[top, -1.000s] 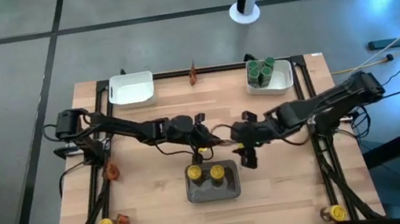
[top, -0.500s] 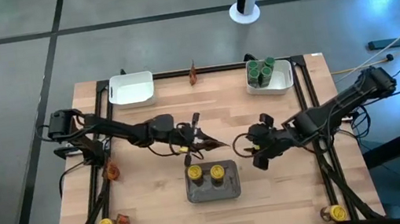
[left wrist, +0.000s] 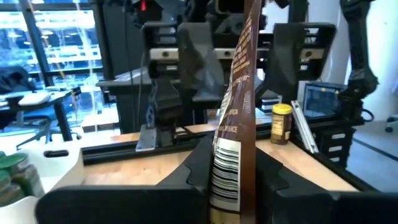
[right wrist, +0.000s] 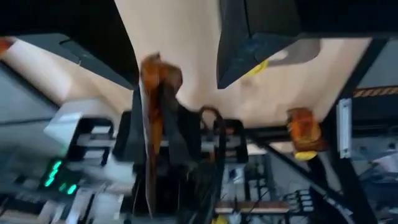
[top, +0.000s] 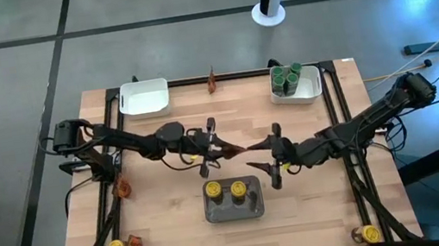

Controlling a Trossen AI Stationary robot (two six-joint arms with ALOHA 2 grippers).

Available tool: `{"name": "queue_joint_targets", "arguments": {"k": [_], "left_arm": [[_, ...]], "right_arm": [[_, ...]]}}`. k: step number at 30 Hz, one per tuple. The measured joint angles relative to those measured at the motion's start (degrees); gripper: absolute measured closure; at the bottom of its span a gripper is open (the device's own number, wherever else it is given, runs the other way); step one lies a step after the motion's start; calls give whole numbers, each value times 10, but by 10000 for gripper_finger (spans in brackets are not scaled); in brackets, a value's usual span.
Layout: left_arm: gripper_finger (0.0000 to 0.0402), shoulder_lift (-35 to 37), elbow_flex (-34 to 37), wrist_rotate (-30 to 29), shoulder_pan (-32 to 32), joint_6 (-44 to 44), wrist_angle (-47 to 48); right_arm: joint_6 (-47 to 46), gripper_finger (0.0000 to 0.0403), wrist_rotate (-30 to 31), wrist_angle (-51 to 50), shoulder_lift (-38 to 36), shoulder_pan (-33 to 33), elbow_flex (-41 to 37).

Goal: Sort spices by type
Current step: Put the middle right orange seasoning bag into the left white bin

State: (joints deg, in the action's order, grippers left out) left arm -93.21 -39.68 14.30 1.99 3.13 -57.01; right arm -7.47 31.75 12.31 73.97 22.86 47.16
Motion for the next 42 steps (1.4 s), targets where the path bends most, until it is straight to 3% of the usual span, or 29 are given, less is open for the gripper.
{"name": "queue_joint_targets", "arguments": {"k": [4,11,20,24,37,42], "left_arm": [[359,0,0,0,-2,-2,-12],[352,0,0,1,-5,-2,-25],[349,0,0,1,-3,-27,-52],[353,0,0,1,-3,-26,-52],[351,0,0,-1,-3,-23,-54],[351,0,0,-8,-3,-23,-53]], "right_arm": [[39,189,32,41,5,-2,0],[50,189,29,82,23,-15,0],[62,194,-56,163,61,-55,0],[85,225,-59,183,61,-54,0],[93,383,-38,163,61,-57,0],[107,390,-18,152,61,-58,0]]}}
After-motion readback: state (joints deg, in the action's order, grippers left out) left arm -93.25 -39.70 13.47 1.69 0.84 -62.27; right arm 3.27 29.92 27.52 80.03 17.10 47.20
